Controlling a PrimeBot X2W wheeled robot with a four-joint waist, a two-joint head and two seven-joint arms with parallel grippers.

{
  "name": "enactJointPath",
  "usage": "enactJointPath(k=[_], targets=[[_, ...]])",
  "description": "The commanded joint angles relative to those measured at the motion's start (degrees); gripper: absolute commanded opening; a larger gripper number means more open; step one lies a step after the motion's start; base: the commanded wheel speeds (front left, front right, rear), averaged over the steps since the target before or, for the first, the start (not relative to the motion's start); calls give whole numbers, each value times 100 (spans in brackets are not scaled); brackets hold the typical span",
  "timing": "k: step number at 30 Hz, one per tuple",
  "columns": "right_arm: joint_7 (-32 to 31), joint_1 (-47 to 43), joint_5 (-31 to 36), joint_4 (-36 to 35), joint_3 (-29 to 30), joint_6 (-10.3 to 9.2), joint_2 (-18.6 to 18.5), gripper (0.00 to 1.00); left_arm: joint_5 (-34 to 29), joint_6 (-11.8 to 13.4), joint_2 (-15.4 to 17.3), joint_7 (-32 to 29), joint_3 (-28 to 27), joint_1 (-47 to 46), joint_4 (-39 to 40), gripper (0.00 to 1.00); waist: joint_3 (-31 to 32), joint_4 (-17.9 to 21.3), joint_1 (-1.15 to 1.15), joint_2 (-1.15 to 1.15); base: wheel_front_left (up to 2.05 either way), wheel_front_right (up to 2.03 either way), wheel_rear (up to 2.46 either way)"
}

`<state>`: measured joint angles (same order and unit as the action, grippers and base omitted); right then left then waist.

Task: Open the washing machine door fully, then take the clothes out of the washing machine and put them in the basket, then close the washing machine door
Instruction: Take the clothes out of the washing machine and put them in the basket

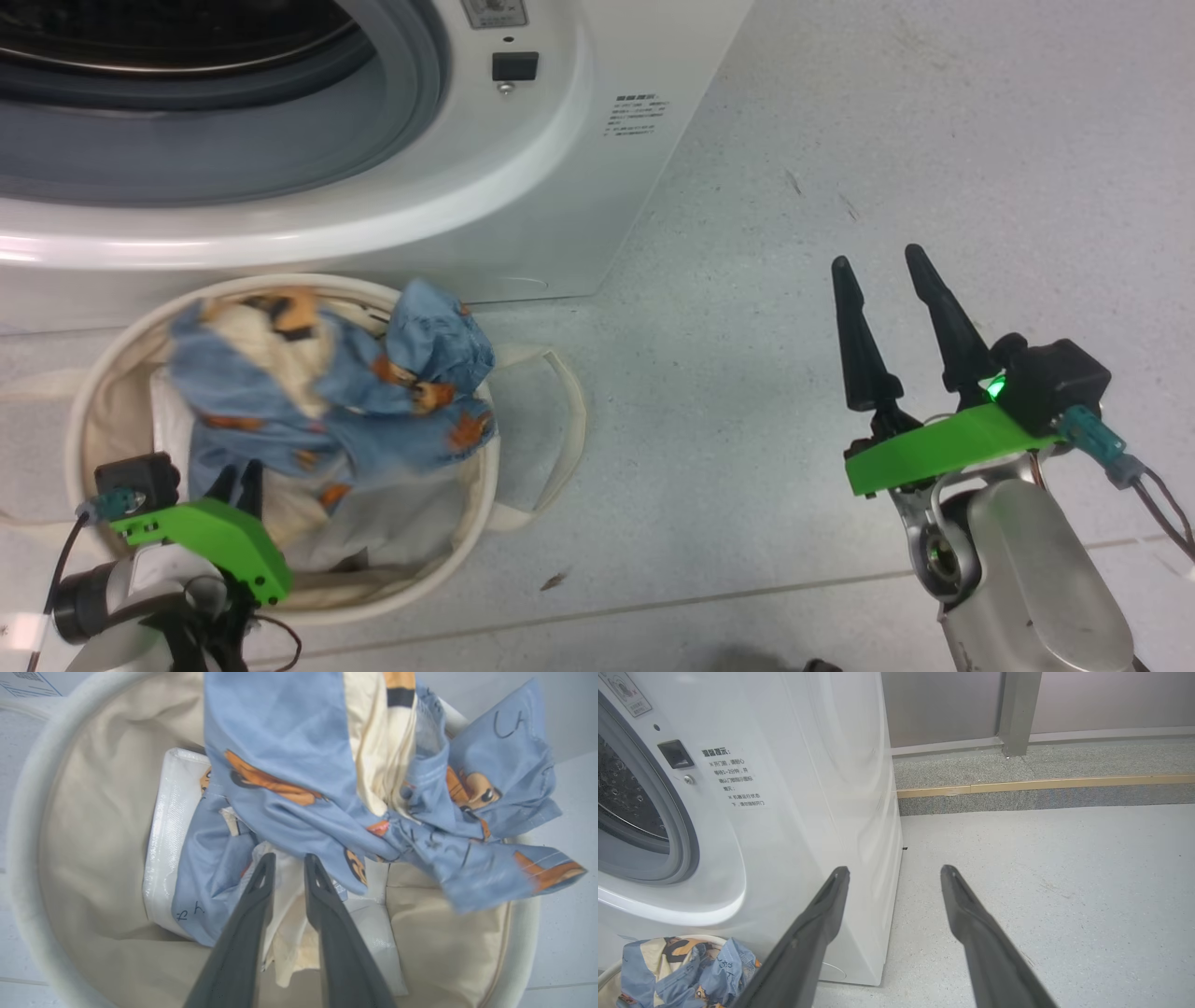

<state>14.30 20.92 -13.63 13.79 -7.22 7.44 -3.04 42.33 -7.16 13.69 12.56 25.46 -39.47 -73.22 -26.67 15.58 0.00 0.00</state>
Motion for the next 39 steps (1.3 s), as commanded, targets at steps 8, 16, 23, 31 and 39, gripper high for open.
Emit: enactJointPath(k=[8,16,23,31,39], targets=[[70,35,26,-130,-115,5,16,100,130,-32,165,149,-65,9,-41,100,184,-105,0,0,0,0,0],[70,-12,10,-8,-159,5,16,100,-92,-32,180,236,92,88,99,100,483,-264,0,0,0,0,0],[70,-107,-45,112,-185,5,16,100,-509,68,429,242,-385,422,1223,100,837,-437,0,0,0,0,0],[70,-258,-118,230,-229,5,16,100,-1281,128,579,243,-1068,908,2630,100,1173,-658,0,0,0,0,0],[70,-410,-240,346,-370,5,16,100,-1801,138,556,243,-2106,1569,4257,100,1601,-853,0,0,0,0,0]])
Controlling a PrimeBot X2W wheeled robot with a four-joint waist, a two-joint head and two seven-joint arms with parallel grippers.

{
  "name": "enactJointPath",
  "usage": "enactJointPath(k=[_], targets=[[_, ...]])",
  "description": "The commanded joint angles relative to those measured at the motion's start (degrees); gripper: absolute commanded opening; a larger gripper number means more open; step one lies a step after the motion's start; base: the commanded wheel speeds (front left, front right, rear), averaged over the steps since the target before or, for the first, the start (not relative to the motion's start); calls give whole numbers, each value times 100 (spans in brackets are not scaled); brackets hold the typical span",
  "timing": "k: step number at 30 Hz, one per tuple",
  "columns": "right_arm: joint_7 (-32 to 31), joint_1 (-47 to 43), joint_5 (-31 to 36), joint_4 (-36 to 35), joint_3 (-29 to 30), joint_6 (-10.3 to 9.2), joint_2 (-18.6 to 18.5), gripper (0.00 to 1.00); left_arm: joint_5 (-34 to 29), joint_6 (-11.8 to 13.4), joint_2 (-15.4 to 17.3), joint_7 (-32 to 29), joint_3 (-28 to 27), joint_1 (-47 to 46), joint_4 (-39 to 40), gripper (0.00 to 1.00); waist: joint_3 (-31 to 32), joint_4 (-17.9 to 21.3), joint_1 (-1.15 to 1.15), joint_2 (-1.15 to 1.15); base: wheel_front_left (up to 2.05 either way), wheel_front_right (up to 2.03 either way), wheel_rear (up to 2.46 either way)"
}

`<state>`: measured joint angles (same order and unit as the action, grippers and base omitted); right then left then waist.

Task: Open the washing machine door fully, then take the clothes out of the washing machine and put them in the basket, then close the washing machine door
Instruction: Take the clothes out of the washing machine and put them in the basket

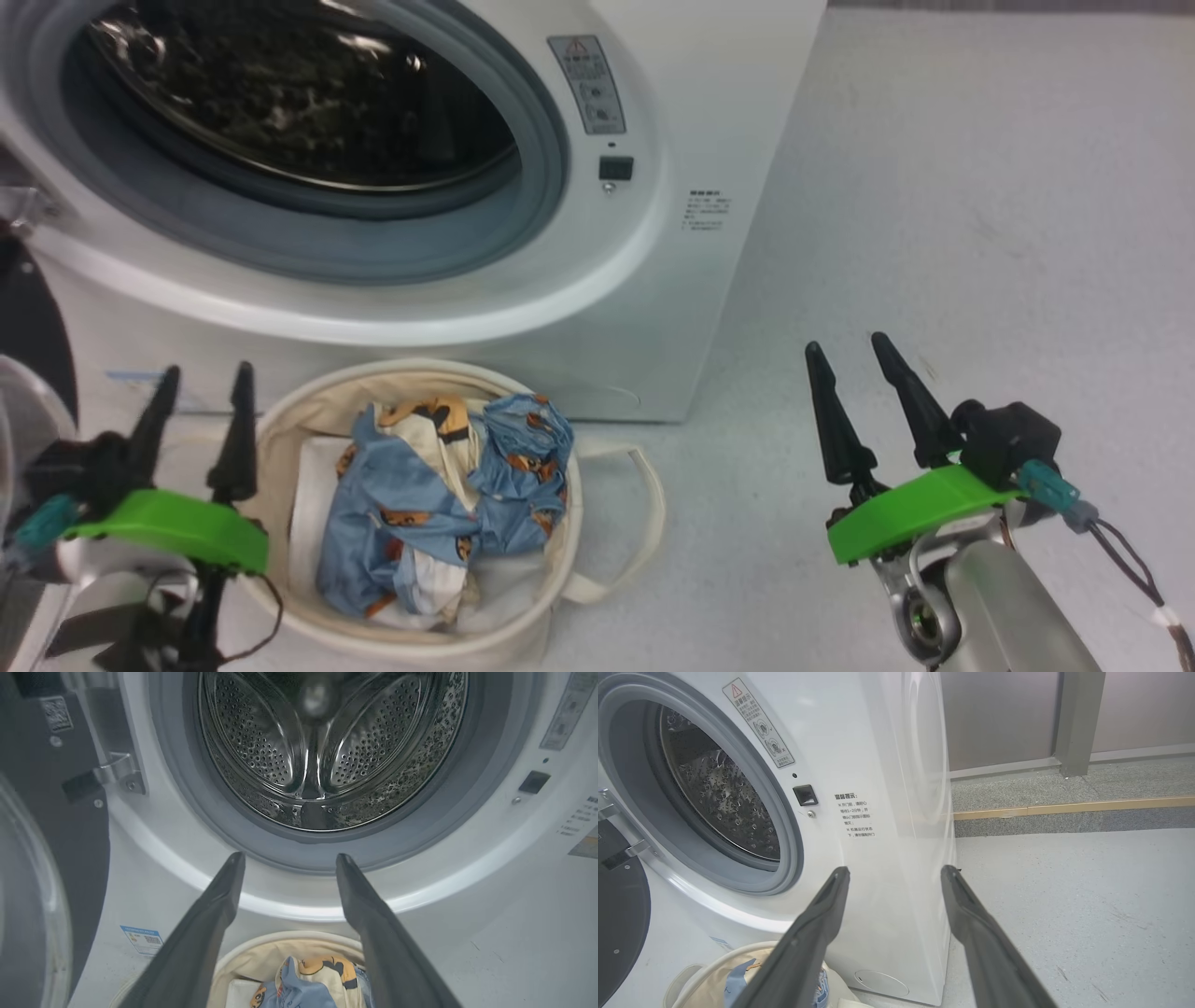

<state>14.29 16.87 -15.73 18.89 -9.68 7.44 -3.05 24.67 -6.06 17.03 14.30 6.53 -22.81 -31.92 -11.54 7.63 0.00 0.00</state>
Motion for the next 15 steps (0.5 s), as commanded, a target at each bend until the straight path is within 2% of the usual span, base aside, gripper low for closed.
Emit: enactJointPath(k=[1,9,15], targets=[[71,-26,-31,-147,-130,5,17,100,-77,23,208,69,-344,-14,350,100,138,-74,0,0,0,0,0],[71,-175,-60,-27,-221,5,17,100,-263,-8,41,70,-1072,870,1646,100,488,-62,0,0,0,0,0],[71,-280,-133,70,-321,5,17,100,-317,51,86,11,-1150,1428,2029,100,723,-17,0,0,0,0,0]])
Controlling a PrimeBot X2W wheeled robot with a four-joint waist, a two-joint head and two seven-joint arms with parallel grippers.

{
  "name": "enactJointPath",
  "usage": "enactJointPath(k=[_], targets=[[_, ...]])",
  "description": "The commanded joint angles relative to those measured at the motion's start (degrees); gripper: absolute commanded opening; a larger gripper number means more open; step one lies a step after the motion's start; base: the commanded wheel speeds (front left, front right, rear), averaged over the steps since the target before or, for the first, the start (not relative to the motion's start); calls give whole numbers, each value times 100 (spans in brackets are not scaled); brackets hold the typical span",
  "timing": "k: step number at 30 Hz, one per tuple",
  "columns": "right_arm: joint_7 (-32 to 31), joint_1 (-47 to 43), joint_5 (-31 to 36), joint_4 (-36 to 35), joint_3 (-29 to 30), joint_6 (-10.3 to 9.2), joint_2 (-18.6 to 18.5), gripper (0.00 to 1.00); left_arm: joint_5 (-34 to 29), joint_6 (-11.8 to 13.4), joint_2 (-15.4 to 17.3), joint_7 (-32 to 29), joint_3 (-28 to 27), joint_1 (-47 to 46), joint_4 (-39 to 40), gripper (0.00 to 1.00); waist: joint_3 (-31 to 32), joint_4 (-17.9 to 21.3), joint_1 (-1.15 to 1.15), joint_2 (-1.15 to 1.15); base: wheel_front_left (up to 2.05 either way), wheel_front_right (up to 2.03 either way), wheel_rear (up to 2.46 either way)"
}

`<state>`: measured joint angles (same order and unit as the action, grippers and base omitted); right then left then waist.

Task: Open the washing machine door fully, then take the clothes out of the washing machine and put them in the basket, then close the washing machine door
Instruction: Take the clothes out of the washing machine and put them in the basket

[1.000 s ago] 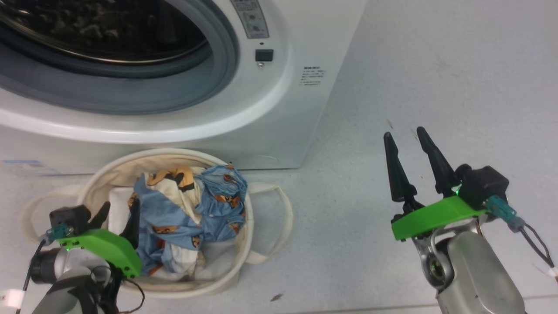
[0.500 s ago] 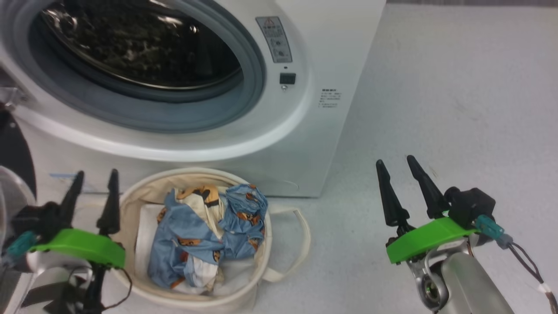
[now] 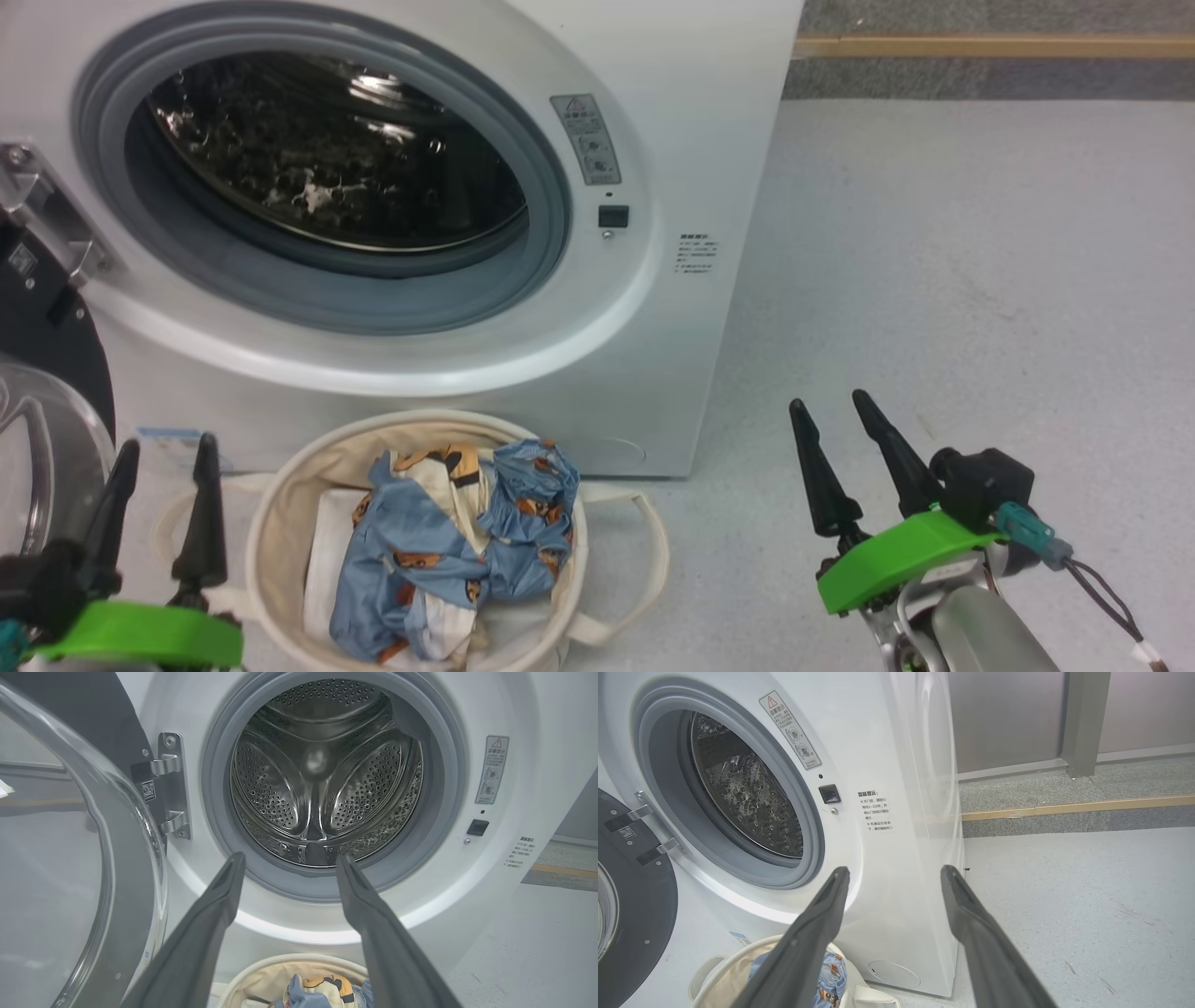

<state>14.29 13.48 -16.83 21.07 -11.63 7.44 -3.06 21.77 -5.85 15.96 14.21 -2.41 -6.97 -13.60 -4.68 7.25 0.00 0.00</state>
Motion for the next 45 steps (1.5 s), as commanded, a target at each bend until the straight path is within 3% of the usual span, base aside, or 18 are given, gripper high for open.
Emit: enactJointPath(k=[1,13,45], targets=[[71,56,-37,-146,-128,5,18,100,-33,81,209,0,-288,-84,264,100,65,35,0,0,0,0,0],[71,41,-56,-152,-89,5,18,100,136,291,296,-448,-444,464,891,100,173,84,0,0,0,0,0],[71,6,5,-133,-7,5,18,100,99,251,485,-280,-219,343,383,100,303,119,0,0,0,0,0]])
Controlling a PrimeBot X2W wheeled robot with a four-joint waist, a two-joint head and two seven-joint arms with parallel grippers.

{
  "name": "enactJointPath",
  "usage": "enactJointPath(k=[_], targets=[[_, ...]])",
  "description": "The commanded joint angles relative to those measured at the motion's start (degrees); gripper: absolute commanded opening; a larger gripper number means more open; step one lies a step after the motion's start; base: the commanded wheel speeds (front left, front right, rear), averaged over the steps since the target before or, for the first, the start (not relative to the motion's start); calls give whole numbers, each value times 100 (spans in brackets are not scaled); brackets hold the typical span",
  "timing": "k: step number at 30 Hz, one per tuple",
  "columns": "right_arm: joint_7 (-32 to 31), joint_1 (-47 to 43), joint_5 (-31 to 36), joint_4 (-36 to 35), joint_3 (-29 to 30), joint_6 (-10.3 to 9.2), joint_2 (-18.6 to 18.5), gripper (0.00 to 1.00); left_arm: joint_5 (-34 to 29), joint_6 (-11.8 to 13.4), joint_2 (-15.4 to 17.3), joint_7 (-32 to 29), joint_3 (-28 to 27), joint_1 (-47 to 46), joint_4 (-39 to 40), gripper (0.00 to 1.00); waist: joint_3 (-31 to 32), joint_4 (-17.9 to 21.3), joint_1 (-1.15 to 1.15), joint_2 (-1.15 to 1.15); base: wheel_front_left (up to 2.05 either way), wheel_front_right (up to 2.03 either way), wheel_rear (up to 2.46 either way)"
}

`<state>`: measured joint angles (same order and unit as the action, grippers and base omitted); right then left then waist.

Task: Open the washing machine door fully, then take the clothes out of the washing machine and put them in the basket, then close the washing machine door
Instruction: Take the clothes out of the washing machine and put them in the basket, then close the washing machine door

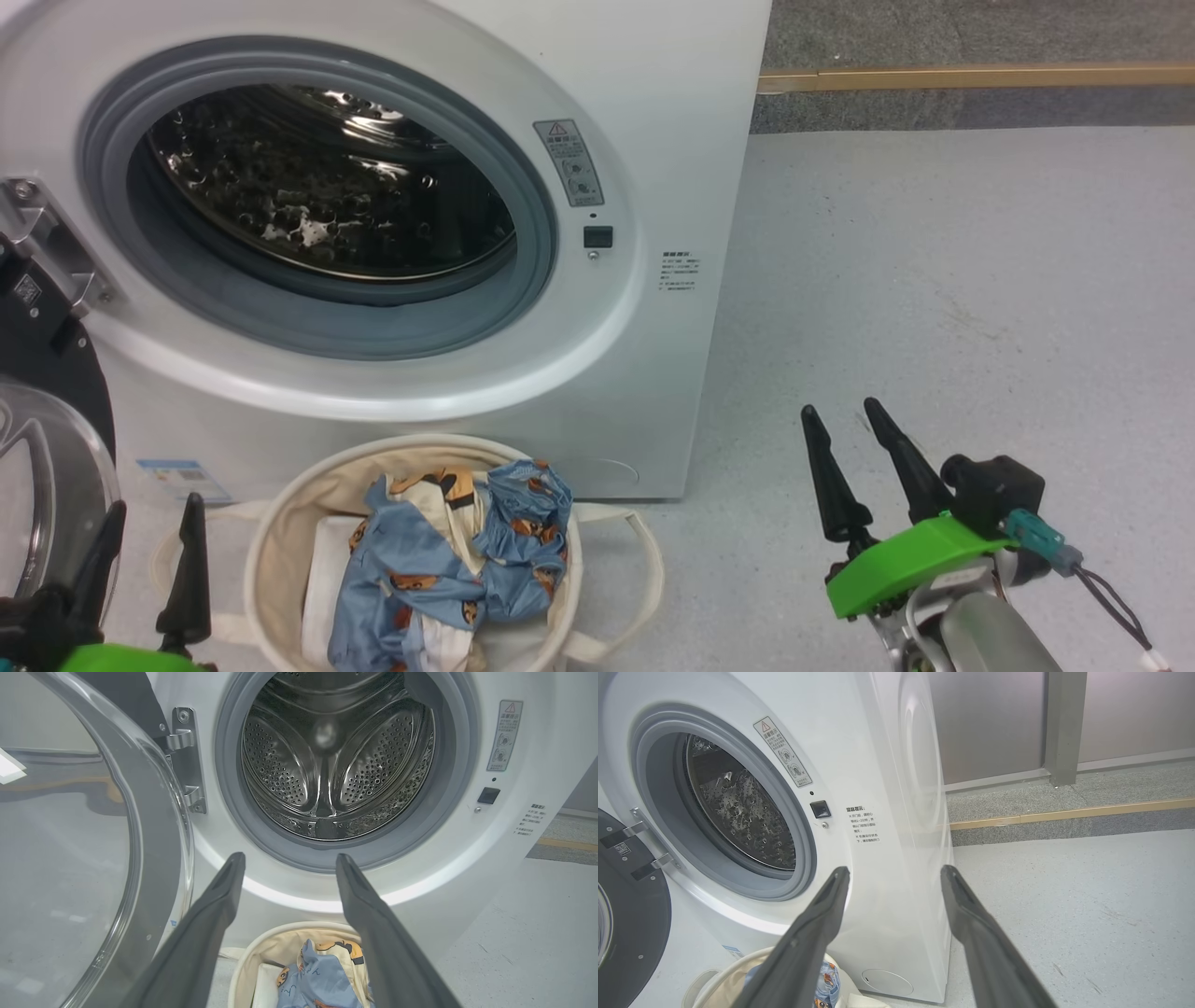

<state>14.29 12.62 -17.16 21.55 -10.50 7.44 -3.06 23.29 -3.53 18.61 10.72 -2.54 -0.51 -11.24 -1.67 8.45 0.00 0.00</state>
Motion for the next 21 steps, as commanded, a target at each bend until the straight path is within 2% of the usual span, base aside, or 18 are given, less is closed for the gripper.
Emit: enactJointPath(k=[1,14,21], targets=[[71,88,37,-182,-122,5,18,100,-52,21,225,73,-203,-307,142,100,5,-1,0,0,0,0,0],[71,56,3,-171,-143,5,18,100,-51,81,290,70,-154,-334,46,100,46,0,0,0,-4,1,2],[71,63,-14,-168,-140,5,18,100,-17,98,312,64,-148,-345,37,100,47,18,0,0,-96,44,52]])
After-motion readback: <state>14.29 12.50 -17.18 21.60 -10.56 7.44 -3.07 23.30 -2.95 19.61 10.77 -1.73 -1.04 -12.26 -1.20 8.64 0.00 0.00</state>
